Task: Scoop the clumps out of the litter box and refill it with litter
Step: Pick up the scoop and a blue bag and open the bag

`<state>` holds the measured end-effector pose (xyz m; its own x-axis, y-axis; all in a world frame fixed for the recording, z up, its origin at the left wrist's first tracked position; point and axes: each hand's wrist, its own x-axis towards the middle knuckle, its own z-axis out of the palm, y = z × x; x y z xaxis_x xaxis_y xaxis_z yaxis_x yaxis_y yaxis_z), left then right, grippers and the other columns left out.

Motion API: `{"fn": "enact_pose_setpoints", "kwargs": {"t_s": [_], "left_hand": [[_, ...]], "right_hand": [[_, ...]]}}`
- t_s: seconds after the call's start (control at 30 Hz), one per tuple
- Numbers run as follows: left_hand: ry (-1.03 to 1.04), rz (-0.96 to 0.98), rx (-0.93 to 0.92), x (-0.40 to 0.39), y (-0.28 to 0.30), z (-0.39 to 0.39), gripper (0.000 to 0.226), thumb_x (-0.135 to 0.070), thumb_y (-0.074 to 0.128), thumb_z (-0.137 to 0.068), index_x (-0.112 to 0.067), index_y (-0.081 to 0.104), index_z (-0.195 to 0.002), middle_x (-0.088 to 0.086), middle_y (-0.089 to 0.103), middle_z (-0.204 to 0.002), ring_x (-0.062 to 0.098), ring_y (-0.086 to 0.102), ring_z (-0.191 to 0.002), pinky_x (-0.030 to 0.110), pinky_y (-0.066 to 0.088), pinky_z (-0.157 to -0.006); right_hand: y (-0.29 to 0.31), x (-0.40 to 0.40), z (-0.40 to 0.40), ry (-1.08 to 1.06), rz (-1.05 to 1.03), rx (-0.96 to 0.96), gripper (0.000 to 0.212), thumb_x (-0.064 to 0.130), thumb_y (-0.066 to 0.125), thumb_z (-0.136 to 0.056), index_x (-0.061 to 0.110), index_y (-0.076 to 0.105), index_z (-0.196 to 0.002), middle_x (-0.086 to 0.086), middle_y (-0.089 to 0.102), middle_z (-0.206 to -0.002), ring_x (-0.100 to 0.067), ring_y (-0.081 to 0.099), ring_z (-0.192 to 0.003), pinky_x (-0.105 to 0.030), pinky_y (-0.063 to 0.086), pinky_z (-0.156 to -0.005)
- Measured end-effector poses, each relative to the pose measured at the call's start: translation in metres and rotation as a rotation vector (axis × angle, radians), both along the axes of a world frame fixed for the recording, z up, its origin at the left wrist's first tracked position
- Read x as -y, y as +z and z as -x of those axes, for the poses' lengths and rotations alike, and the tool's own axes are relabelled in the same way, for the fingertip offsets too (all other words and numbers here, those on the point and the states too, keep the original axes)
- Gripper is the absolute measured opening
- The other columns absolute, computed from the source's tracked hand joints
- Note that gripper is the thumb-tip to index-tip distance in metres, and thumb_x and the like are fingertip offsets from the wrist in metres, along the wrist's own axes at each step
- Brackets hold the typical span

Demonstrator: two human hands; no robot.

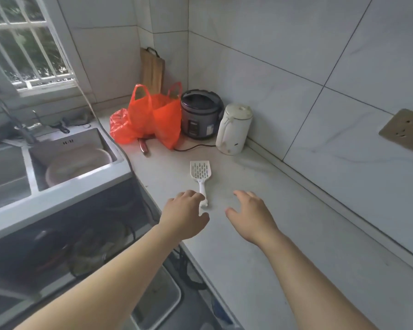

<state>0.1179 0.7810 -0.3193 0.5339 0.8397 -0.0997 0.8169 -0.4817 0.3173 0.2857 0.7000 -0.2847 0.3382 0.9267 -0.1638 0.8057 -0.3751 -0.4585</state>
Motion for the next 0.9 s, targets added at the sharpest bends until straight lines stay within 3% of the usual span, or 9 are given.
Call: {"fn": "enact_pose_setpoints", "kwargs": {"t_s": [0.2, 0.3, 0.5, 0.6, 0.7, 0.8, 0.9], "left_hand": [[0.11, 0.137, 0.038, -0.034, -0.029, -0.038, 0.056, -0.043, 0.058, -0.092, -0.024, 0.046, -0.144, -0.004, 0.048, -0.147, 0.021, 0.047, -0.132, 0.036, 0.046, -0.099], [0.196, 0.228, 0.099, -0.046, -0.042, -0.049, 0.059, -0.047, 0.059, -0.091, -0.025, 0.046, -0.144, -0.004, 0.049, -0.144, 0.02, 0.05, -0.126, 0.035, 0.047, -0.09], [0.32, 0.424, 0.293, -0.084, -0.083, -0.058, 0.057, -0.034, 0.066, -0.09, -0.022, 0.046, -0.142, -0.002, 0.051, -0.139, 0.02, 0.051, -0.127, 0.029, 0.041, -0.087], [0.438, 0.562, 0.401, -0.108, -0.101, -0.064, 0.055, -0.027, 0.068, -0.091, -0.019, 0.046, -0.14, 0.0, 0.052, -0.139, 0.017, 0.053, -0.115, 0.028, 0.045, -0.081], [0.544, 0.681, 0.502, -0.134, -0.115, -0.078, 0.051, -0.024, 0.068, -0.091, -0.015, 0.045, -0.137, -0.002, 0.053, -0.128, 0.015, 0.053, -0.1, 0.024, 0.041, -0.065], [0.593, 0.64, 0.429, -0.154, -0.126, -0.092, 0.047, -0.035, 0.071, -0.088, -0.015, 0.046, -0.123, -0.003, 0.052, -0.108, 0.013, 0.054, -0.082, 0.028, 0.043, -0.064], [0.562, 0.585, 0.31, -0.17, -0.141, -0.104, 0.049, -0.046, 0.073, -0.083, -0.018, 0.043, -0.109, -0.001, 0.054, -0.103, 0.022, 0.06, -0.089, 0.029, 0.045, -0.071]], "right_hand": [[-0.031, -0.036, -0.022, -0.041, 0.009, -0.097, 0.047, 0.033, 0.053, -0.096, 0.011, 0.05, -0.138, -0.008, 0.051, -0.141, -0.027, 0.047, -0.128, -0.037, 0.044, -0.1], [-0.042, -0.053, -0.016, -0.012, 0.056, -0.143, 0.043, 0.036, 0.054, -0.097, 0.01, 0.054, -0.131, -0.008, 0.054, -0.136, -0.028, 0.049, -0.124, -0.038, 0.045, -0.097], [-0.07, -0.087, -0.028, -0.087, 0.09, -0.185, 0.048, 0.033, 0.053, -0.097, 0.013, 0.05, -0.14, -0.007, 0.051, -0.142, -0.026, 0.046, -0.13, -0.037, 0.042, -0.103], [-0.084, -0.098, -0.027, -0.126, 0.108, -0.211, 0.05, 0.032, 0.053, -0.098, 0.014, 0.047, -0.144, -0.007, 0.051, -0.143, -0.025, 0.045, -0.132, -0.036, 0.04, -0.107], [-0.097, -0.11, -0.031, -0.156, 0.146, -0.216, 0.052, 0.032, 0.055, -0.097, 0.014, 0.048, -0.145, -0.006, 0.052, -0.144, -0.024, 0.045, -0.133, -0.034, 0.038, -0.109], [-0.111, -0.118, -0.038, -0.196, 0.17, -0.207, 0.051, 0.031, 0.057, -0.095, 0.014, 0.051, -0.143, -0.007, 0.054, -0.142, -0.024, 0.048, -0.131, -0.033, 0.039, -0.107], [-0.125, -0.128, -0.044, -0.212, 0.186, -0.198, 0.049, 0.031, 0.059, -0.094, 0.012, 0.054, -0.14, -0.009, 0.056, -0.139, -0.025, 0.051, -0.128, -0.033, 0.041, -0.106]]}}
